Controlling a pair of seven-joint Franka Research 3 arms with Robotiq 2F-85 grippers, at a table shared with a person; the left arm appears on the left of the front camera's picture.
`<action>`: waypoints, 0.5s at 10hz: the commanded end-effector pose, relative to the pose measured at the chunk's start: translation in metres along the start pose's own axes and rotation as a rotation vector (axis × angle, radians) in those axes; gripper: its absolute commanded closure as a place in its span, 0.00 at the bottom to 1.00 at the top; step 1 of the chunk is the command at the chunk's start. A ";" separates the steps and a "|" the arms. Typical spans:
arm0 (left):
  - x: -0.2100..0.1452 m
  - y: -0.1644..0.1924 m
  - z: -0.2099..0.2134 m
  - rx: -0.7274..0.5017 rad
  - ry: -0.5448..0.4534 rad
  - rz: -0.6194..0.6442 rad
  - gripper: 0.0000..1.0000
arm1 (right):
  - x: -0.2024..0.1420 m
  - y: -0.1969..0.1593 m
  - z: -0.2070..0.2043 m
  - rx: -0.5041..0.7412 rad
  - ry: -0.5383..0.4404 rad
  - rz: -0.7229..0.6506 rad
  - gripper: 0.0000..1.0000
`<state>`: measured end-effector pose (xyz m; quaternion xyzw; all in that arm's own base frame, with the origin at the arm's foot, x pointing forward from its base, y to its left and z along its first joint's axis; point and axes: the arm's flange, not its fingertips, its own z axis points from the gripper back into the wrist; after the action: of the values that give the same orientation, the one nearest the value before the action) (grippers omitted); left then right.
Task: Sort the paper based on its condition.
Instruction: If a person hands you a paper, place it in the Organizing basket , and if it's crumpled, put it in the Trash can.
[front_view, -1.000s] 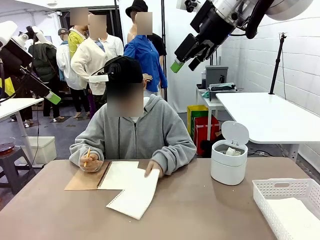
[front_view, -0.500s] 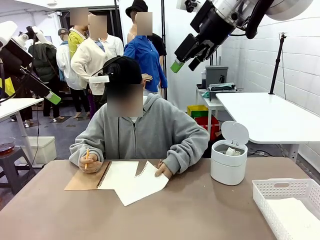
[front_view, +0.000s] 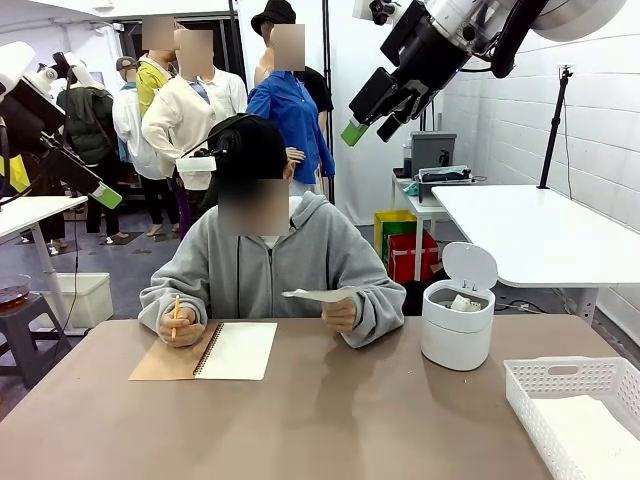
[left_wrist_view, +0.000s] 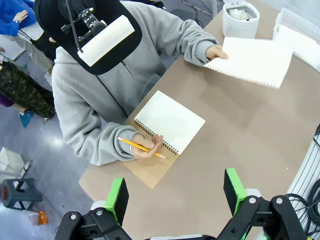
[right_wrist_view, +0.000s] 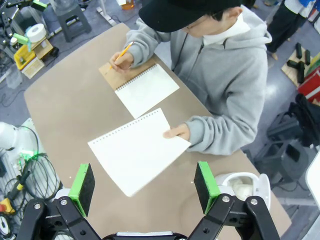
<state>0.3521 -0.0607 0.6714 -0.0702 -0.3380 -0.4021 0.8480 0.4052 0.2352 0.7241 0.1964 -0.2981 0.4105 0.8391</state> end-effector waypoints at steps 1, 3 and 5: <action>0.000 0.001 -0.001 0.005 -0.009 0.001 0.00 | -0.002 0.000 -0.002 0.008 0.000 -0.002 0.00; 0.000 0.001 -0.001 0.005 -0.009 0.001 0.00 | -0.002 0.000 -0.002 0.008 0.000 -0.002 0.00; 0.000 0.001 -0.001 0.005 -0.009 0.001 0.00 | -0.002 0.000 -0.002 0.008 0.000 -0.002 0.00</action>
<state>0.3521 -0.0607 0.6714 -0.0702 -0.3380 -0.4021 0.8480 0.4052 0.2352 0.7241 0.1964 -0.2981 0.4105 0.8391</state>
